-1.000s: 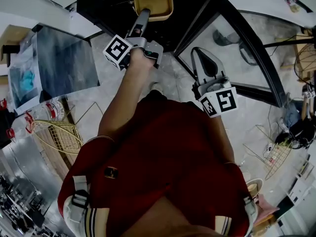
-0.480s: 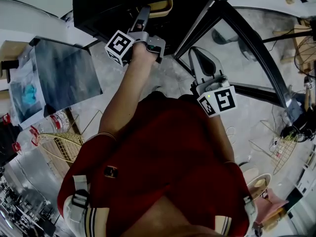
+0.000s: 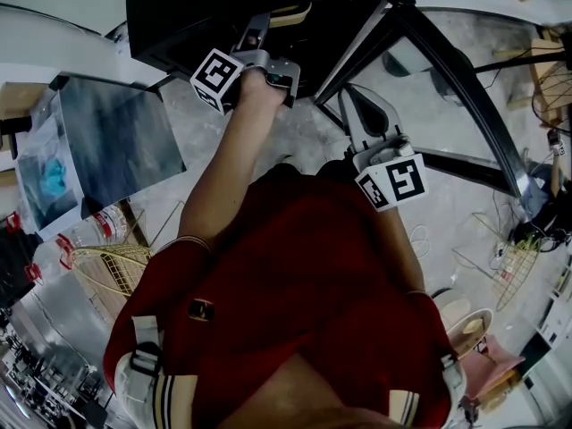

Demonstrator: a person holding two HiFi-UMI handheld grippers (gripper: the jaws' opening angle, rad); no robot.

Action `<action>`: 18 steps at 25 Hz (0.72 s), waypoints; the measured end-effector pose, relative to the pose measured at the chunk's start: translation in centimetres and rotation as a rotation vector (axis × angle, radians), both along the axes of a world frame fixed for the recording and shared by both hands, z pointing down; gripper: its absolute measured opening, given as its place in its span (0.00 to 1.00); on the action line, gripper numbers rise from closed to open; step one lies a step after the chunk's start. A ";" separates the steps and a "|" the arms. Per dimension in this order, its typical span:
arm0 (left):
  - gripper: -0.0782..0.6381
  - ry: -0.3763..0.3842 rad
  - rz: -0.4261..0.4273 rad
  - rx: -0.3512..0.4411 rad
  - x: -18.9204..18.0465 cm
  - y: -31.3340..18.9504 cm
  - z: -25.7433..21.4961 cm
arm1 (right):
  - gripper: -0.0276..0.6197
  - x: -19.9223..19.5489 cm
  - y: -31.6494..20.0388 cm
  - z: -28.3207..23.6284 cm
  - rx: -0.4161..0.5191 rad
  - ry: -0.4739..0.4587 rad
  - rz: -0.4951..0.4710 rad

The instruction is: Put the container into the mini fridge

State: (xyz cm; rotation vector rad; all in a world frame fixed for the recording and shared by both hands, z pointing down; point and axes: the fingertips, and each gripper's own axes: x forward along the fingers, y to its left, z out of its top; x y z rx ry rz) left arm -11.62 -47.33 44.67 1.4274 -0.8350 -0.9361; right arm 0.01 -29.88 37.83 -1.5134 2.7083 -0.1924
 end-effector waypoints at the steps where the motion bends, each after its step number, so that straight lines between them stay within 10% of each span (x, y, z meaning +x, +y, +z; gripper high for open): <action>1: 0.49 0.000 -0.002 0.003 -0.1 -0.1 -0.1 | 0.04 0.1 0.0 0.0 -0.003 0.000 0.001; 18: 0.56 -0.059 -0.093 0.035 -0.3 1.3 -1.1 | 0.04 2.0 -0.4 -1.0 -0.018 -0.002 -0.116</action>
